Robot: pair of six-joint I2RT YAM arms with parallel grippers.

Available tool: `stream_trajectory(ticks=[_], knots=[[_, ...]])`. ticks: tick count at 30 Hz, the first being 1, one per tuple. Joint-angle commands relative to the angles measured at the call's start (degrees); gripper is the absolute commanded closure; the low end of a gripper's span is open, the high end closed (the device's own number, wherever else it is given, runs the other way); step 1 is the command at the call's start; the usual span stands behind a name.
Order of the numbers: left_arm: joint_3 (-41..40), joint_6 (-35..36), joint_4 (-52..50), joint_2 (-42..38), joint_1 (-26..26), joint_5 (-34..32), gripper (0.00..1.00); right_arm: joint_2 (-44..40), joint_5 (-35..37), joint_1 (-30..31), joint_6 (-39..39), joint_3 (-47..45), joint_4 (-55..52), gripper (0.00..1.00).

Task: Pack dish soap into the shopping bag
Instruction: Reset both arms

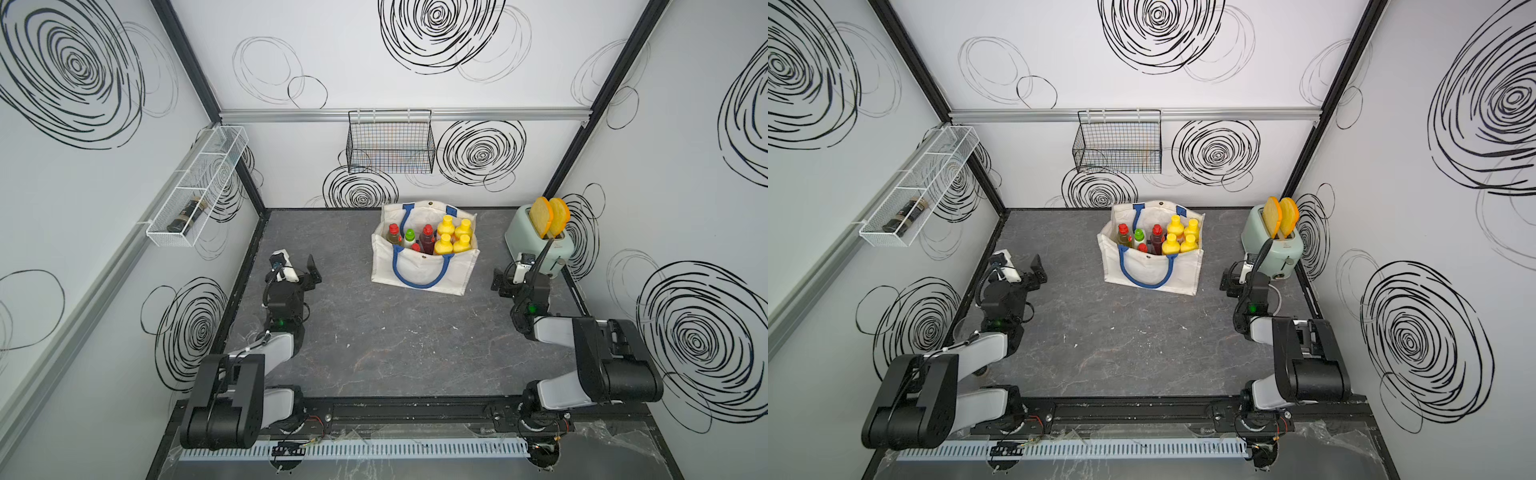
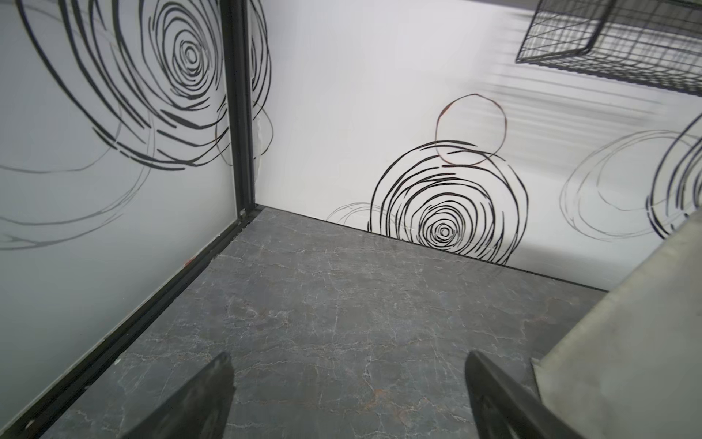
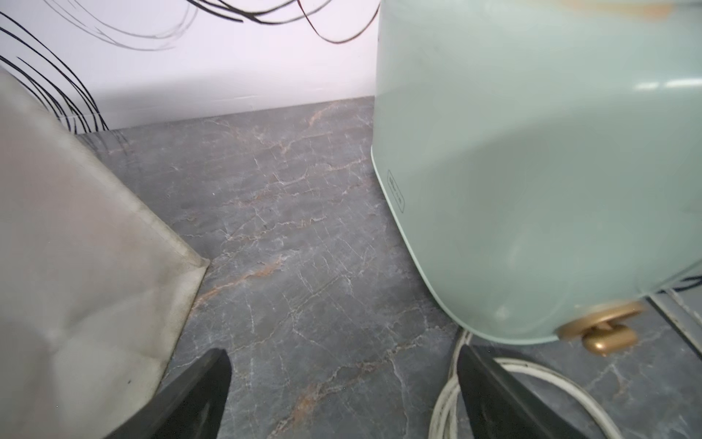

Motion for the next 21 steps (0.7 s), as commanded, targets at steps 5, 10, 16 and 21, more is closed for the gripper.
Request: stream_trajectory(ticks=[5, 10, 16, 21], knots=[[-1.7, 4.2, 4.4, 3.8, -1.1, 1.1, 0.04, 0.1, 2.3, 0.6, 0.0, -5.2, 12.8, 0.03], [-7.3, 9.7, 27.1, 14.8, -4.2, 5.9, 0.04, 0.5, 0.8, 0.4, -0.4, -5.4, 14.9, 0.03], [-6.6, 8.4, 22.4, 13.2, -3.5, 5.1, 0.04, 0.5, 0.8, 0.4, -0.4, -5.4, 14.9, 0.03], [-6.8, 8.4, 23.2, 13.4, -3.6, 5.2, 0.04, 0.6, 0.8, 0.4, -0.4, -5.4, 14.9, 0.03]])
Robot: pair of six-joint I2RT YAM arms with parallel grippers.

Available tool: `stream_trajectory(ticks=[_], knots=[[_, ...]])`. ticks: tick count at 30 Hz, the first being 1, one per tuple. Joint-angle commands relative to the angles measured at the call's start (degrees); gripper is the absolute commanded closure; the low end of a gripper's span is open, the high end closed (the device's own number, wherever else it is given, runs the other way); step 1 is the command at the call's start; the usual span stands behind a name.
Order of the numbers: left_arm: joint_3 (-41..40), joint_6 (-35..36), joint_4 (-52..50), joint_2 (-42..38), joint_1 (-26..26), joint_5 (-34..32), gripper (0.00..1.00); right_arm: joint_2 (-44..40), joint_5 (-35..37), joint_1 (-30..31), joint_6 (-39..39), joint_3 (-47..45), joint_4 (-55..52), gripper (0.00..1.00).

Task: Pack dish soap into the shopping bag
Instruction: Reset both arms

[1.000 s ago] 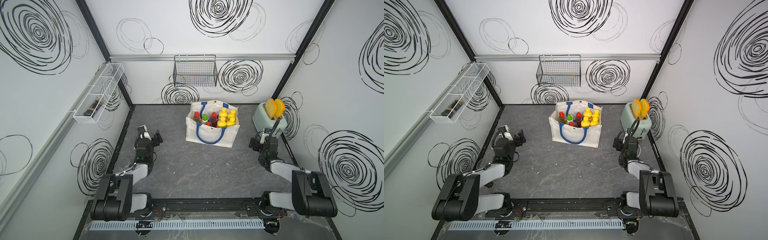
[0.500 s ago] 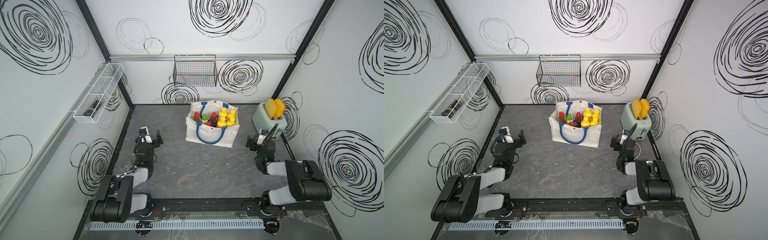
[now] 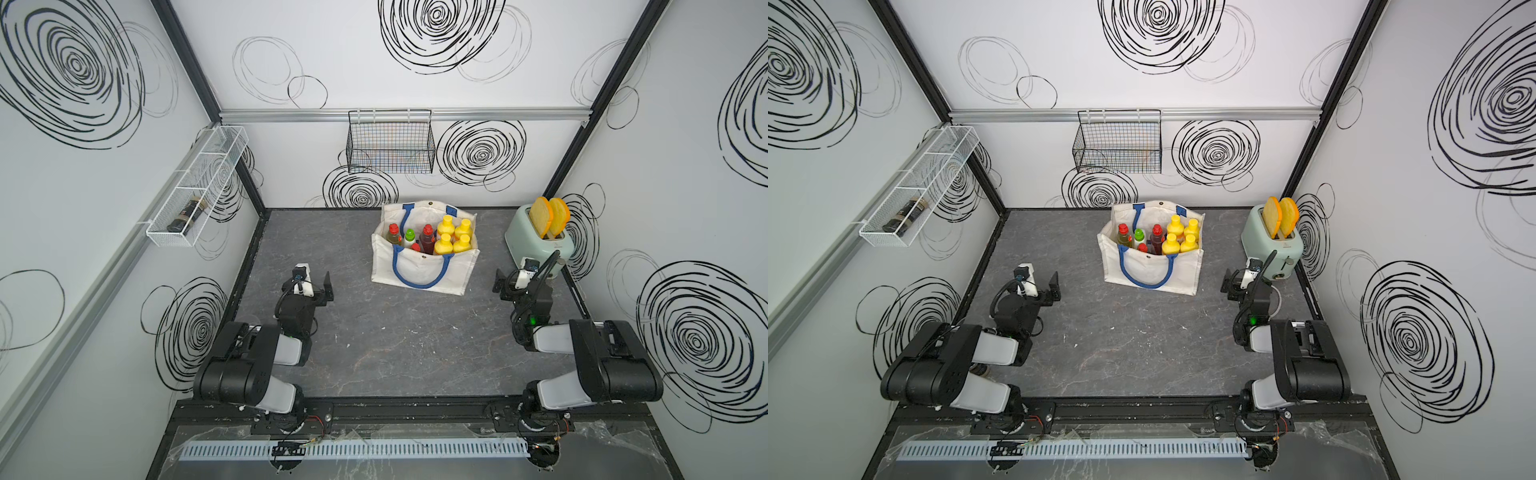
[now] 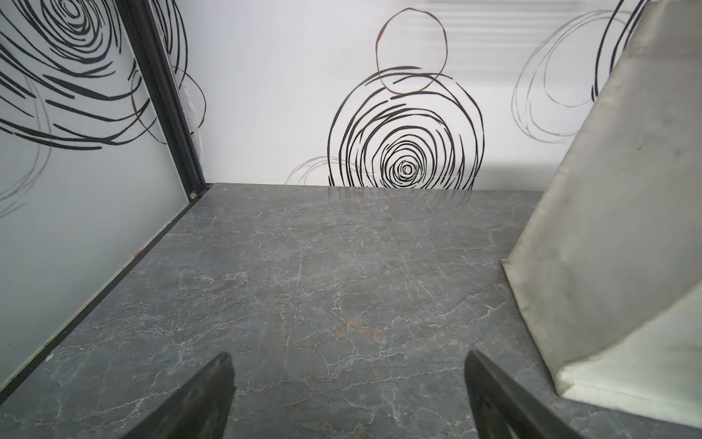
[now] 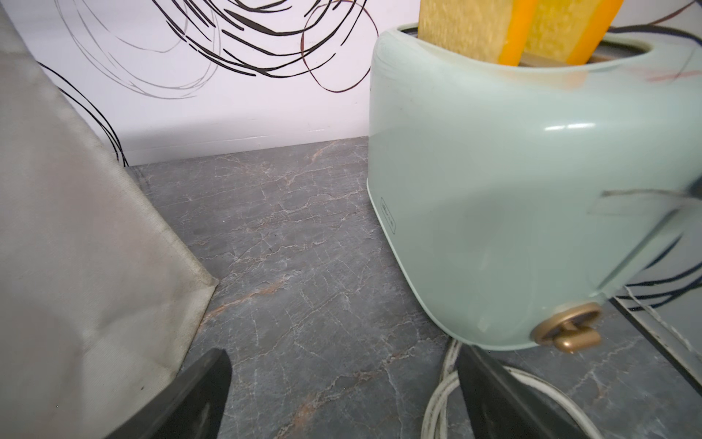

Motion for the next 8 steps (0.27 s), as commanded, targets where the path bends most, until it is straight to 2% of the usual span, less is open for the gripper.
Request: stream_trajectory(ticks=[1, 8], knots=[[0.4, 1.1, 5.6, -0.1, 0.0, 0.3, 0.04, 0.4, 0.0, 0.1, -0.3, 0.0, 3.2, 0.03], [0.4, 1.2, 5.6, 0.0, 0.0, 0.3, 0.04, 0.4, -0.2, 0.0, -0.4, 0.0, 3.1, 0.03]])
